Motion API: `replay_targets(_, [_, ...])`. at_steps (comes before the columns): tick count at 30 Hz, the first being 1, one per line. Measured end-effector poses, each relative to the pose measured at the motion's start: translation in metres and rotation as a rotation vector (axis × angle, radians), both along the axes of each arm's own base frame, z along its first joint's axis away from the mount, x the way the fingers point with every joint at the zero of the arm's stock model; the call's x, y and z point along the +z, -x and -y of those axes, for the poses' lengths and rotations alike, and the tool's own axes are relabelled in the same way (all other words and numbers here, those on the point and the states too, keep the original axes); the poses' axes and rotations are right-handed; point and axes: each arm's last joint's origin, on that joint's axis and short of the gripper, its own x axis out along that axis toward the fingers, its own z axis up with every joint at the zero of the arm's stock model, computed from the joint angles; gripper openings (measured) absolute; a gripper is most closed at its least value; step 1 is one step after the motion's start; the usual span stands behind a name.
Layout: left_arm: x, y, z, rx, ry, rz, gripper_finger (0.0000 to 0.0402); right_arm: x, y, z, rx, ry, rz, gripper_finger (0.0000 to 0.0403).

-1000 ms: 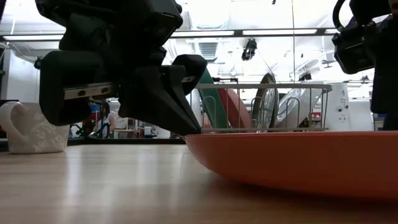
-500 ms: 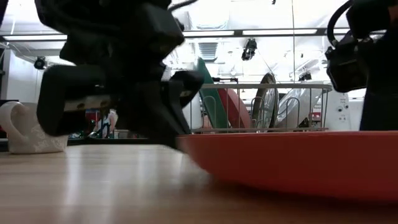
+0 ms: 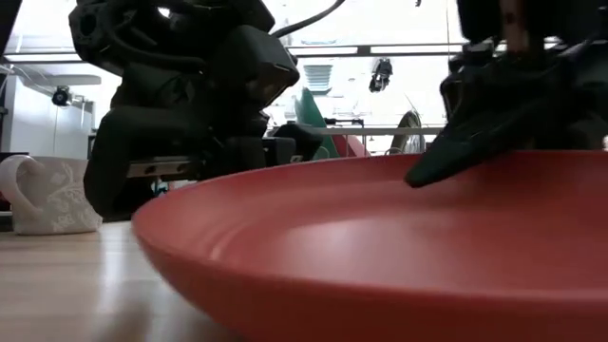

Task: Sort dishes
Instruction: Put the orange plate in the dish rack

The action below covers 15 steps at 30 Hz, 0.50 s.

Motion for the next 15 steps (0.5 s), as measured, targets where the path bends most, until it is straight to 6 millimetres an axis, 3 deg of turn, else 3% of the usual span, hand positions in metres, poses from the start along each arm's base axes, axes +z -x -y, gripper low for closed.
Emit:
replay_targets(5, [0.006,-0.001,-0.006,0.026,-0.052,0.025,0.0,0.006,-0.004,0.001,-0.01,0.028,0.025,0.0021])
replay_targets(12, [0.037,0.008,-0.013,0.079,-0.202,0.055,0.0,0.036,0.014,0.003,-0.067,0.064,-0.059,0.0007])
replay_targets(15, [0.052,0.014,-0.016,0.088,-0.248,0.067,0.0,0.062,0.03,0.009,-0.128,0.139,-0.144,0.0006])
